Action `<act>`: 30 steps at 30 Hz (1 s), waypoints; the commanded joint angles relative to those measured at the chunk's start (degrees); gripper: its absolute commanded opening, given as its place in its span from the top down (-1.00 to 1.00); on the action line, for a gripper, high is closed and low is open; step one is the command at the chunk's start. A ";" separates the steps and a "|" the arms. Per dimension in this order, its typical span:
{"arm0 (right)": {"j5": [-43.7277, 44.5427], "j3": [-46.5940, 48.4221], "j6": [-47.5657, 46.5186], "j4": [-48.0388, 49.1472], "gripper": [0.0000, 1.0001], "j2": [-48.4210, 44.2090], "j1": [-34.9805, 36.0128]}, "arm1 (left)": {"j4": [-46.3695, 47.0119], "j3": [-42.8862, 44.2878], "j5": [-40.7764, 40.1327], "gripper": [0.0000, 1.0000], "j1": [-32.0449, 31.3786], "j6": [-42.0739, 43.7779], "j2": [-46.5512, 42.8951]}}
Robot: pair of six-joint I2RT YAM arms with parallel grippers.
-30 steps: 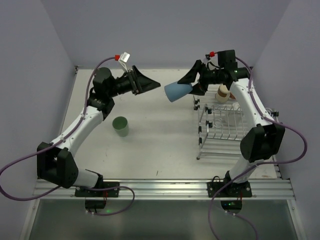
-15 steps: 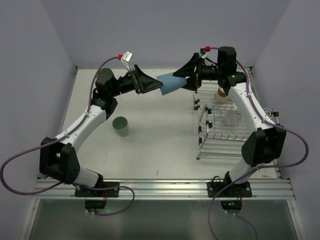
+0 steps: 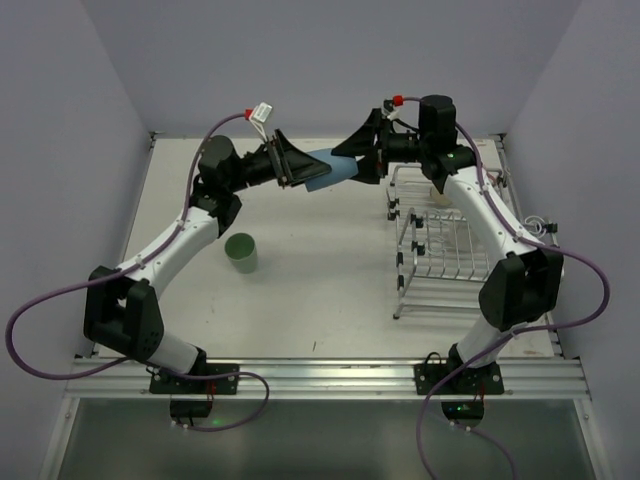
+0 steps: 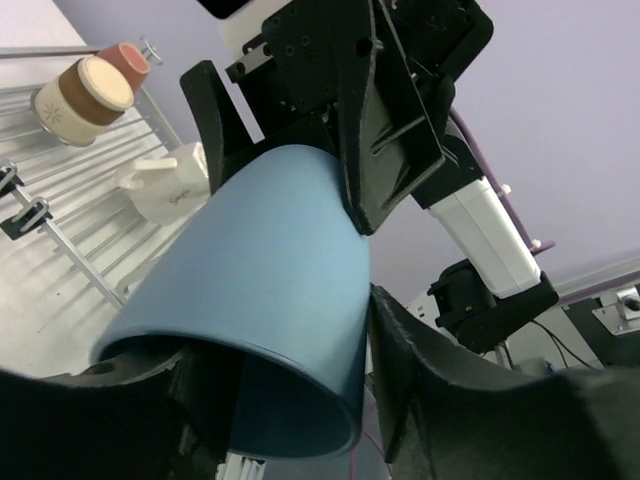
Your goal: Unload the cups from the dish rack
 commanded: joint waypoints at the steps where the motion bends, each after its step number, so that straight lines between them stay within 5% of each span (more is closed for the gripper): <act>1: -1.85 0.68 1.72 1.32 1.00 -0.34 0.80 | 1.54 1.16 -0.43 -0.02 -0.21 -1.44 -0.02; 5: -1.76 0.50 0.93 0.27 0.90 -0.25 0.89 | 1.37 -0.34 -1.05 1.00 0.14 -1.71 -1.25; 7: -1.15 1.37 -1.78 -1.57 0.15 -0.34 0.80 | 0.49 -1.39 -1.23 1.00 0.75 -1.27 -2.73; 10: 1.66 4.71 -7.30 -11.02 -0.62 0.19 0.71 | -4.16 -3.85 -1.31 1.00 2.33 1.53 -5.80; 13: 6.49 8.22 -12.32 -17.03 -0.90 0.28 -0.25 | -14.33 -5.17 -1.84 1.00 4.79 7.24 -9.84; 18: 19.81 15.07 -20.49 -31.43 -0.93 0.19 -3.33 | -42.84 -0.98 -9.30 1.00 6.64 23.47 -15.22; 24: 32.42 26.50 -29.38 -49.29 -0.91 4.85 -3.68 | -75.03 9.40 -28.89 1.00 6.73 34.14 -14.09; 30: 37.79 24.41 -32.21 -52.12 -0.91 3.80 -3.77 | -88.80 14.60 -42.44 1.00 6.73 35.47 -14.43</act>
